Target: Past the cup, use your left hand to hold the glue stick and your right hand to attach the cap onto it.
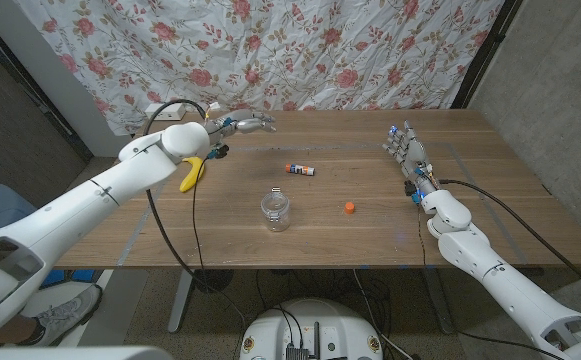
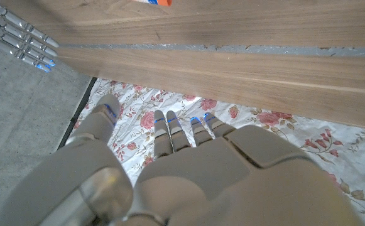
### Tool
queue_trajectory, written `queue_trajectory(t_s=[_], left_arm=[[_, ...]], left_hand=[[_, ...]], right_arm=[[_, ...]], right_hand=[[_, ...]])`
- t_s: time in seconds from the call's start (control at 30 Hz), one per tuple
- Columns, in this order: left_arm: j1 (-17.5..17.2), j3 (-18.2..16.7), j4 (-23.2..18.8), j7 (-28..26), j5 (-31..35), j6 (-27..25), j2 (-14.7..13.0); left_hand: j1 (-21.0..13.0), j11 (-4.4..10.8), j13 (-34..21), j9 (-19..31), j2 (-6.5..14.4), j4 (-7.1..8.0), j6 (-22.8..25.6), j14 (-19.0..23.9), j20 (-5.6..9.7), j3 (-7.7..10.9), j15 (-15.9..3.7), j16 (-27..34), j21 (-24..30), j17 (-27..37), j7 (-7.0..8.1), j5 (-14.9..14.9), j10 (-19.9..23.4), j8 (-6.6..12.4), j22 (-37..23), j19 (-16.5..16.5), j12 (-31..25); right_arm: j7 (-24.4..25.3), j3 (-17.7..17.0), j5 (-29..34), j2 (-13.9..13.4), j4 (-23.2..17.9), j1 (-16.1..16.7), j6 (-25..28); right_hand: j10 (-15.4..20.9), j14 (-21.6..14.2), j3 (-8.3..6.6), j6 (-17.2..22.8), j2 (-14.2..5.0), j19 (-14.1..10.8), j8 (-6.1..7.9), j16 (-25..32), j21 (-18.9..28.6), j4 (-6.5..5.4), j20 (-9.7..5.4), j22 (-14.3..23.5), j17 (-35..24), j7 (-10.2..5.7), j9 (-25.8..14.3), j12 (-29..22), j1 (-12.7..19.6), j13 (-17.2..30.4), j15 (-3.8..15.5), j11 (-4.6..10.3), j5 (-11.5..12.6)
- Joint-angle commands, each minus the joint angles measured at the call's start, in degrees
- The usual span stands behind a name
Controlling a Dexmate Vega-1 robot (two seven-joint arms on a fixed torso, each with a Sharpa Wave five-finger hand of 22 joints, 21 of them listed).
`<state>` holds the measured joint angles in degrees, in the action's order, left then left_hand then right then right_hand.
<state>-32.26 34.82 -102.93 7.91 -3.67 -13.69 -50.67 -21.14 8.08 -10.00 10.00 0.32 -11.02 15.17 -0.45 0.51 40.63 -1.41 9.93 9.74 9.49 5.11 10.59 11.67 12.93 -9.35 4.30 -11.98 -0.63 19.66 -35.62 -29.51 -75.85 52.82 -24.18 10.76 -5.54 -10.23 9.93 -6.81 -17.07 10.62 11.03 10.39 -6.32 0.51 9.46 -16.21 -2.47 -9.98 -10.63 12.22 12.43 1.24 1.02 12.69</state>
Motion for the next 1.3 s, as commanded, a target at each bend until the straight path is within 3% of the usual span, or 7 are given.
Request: queue_trajectory(t_s=[0.03, 0.43, 0.57, 0.87, 1.3], left_arm=[[3.97, 2.62, -0.64, 7.52, 9.45, -1.78, -0.65], [9.16, 5.74, 2.36, 14.97, 14.98, 0.95, 0.35], [11.37, 7.37, 2.51, 17.87, 18.73, 0.63, 0.69], [14.07, 8.89, 3.19, 21.87, 23.84, 1.84, 1.74], [17.31, 11.97, 3.76, 27.79, 32.45, 3.30, 3.64]], left_hand=[[-1.09, 0.53, -0.27, 0.16, -0.33, 0.00, -0.02, -0.59, -0.10, -0.09, 0.13, -0.01, 0.01, 0.10, 0.67, 0.13, 0.39, 0.00, -0.16, 1.09, 0.19], [-2.79, 0.98, -0.29, 0.20, -1.79, 0.00, -0.49, -1.77, -0.44, -0.24, 0.54, -0.02, 0.39, 0.13, 1.72, 0.22, 0.29, -0.29, -0.14, 1.54, 0.63], [-3.77, 2.00, -0.31, 0.25, -2.90, 0.00, 0.31, -2.23, 0.70, -0.42, -0.48, 0.08, 0.53, 0.17, 2.77, 0.18, 0.83, 0.02, -0.16, 1.50, 0.62], [-4.94, 2.82, -0.31, 0.30, -4.33, 0.02, 0.31, -2.78, 1.02, -0.66, -0.72, 0.15, 0.45, 0.20, 3.40, -0.08, 1.66, 0.04, -0.17, 1.95, 0.61], [-7.29, 2.63, -0.33, 0.39, -6.94, 0.15, -1.73, -4.38, -0.46, -1.13, -0.38, 0.07, 0.23, 0.24, 3.60, -0.56, -0.37, -0.62, -0.19, 4.05, 1.51]], right_arm=[[0.75, -0.30, 0.11, -0.30, -0.92, 1.07, -0.05], [1.41, -0.69, 0.14, -0.36, -1.08, 1.69, -0.35], [1.48, -0.71, 0.22, -0.19, -0.77, 1.64, -0.66], [1.53, -0.68, 0.28, 0.35, 0.15, 1.23, -1.18], [2.04, -0.55, 0.56, 0.99, 0.83, 0.98, -1.64]], right_hand=[[0.37, -0.41, -0.42, 0.73, -0.10, -0.15, 0.34, 0.30, 0.25, 0.24, -0.40, 0.10, 0.10, -0.10, -0.21, -0.41, -0.09, -0.05, 0.09, -0.10, 0.36], [0.45, -0.45, -0.52, 0.79, -0.11, -0.17, 0.31, 0.34, 0.26, 0.32, -0.28, 0.09, 0.35, -0.15, -0.21, -0.44, -0.23, -0.28, 0.06, 0.10, 0.34], [0.47, -0.43, -0.55, 0.77, -0.12, -0.18, 0.29, 0.34, 0.26, 0.35, -0.29, 0.09, 0.44, -0.18, -0.21, -0.44, -0.28, -0.36, 0.04, 0.21, 0.34], [0.44, -0.43, -0.59, 0.79, -0.08, -0.18, 0.27, 0.38, 0.27, 0.38, -0.24, 0.10, 0.63, -0.09, -0.21, -0.42, -0.48, -0.53, -0.09, 0.21, 0.31], [0.49, -0.07, -0.67, 0.94, -0.07, -0.25, 0.28, 0.31, 0.30, 0.43, -0.08, 0.10, 0.92, 0.04, -0.21, -0.43, -0.77, -0.76, -0.25, 0.31, 0.28]])
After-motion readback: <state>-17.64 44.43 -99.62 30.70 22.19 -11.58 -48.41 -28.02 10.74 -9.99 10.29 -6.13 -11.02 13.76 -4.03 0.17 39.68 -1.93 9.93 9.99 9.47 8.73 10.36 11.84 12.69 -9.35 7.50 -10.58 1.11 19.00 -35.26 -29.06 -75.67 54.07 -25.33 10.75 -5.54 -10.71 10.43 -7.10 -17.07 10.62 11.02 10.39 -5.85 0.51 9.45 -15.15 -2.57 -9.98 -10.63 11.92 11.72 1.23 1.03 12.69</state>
